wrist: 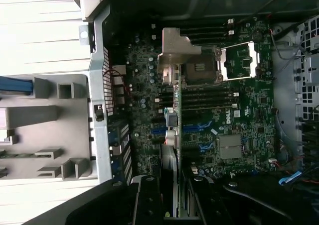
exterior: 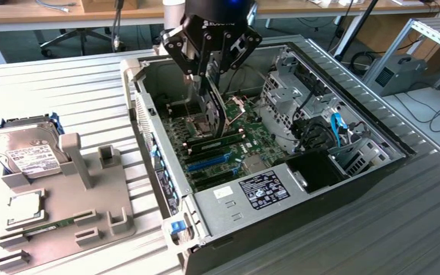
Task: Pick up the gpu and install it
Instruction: 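Pick up the gpu and move the gpu toward the slot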
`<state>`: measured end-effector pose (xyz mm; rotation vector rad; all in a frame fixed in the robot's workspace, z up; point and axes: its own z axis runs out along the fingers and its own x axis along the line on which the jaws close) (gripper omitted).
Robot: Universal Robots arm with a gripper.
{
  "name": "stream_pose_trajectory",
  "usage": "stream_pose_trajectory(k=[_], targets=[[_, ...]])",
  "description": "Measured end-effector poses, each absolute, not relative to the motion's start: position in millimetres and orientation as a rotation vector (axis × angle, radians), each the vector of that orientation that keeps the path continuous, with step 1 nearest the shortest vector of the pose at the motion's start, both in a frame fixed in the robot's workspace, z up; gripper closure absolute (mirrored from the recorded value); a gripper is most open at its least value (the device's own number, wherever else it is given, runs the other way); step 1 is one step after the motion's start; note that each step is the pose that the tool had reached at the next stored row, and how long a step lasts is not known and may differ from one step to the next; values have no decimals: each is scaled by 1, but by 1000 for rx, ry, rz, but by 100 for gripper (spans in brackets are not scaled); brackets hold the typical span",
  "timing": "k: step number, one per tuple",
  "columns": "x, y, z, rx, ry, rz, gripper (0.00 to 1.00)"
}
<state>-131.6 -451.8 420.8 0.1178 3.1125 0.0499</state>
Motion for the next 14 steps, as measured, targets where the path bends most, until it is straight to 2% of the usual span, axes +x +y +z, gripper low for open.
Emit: stream_pose_trajectory(k=[14], targets=[[-119, -452, 416, 118, 3112, 50, 74]])
